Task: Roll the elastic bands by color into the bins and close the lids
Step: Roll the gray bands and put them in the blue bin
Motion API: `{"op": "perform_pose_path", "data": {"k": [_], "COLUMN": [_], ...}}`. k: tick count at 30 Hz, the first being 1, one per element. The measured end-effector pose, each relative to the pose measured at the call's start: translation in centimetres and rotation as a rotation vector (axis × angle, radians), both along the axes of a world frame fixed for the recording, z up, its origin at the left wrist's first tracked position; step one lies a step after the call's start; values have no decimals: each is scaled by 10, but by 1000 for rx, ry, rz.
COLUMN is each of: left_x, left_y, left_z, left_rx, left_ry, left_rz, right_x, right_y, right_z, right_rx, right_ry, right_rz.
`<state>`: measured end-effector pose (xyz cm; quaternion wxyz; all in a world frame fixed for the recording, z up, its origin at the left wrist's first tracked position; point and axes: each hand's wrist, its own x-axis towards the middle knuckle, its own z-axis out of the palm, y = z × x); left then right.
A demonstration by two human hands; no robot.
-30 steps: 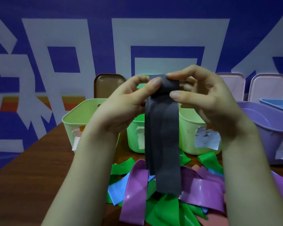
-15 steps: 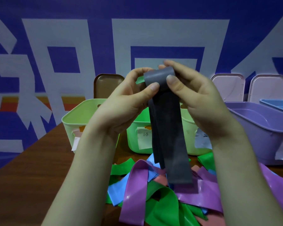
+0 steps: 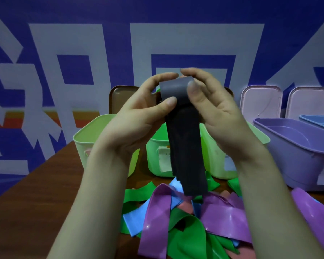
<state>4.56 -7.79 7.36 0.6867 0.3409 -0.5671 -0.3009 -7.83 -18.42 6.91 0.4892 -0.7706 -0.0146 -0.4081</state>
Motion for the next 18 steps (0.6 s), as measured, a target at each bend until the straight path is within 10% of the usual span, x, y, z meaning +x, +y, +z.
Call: {"op": "perform_pose_path", "data": {"k": [18], "left_x": [2], "left_y": [16], "left_z": [5], "left_rx": [-43], "left_ry": [-423], "left_rz": [314], "right_x": [-27], "right_y": [-5], "right_z": [11], "right_rx": [37], "right_ry": [-70], "right_rz": [95]}}
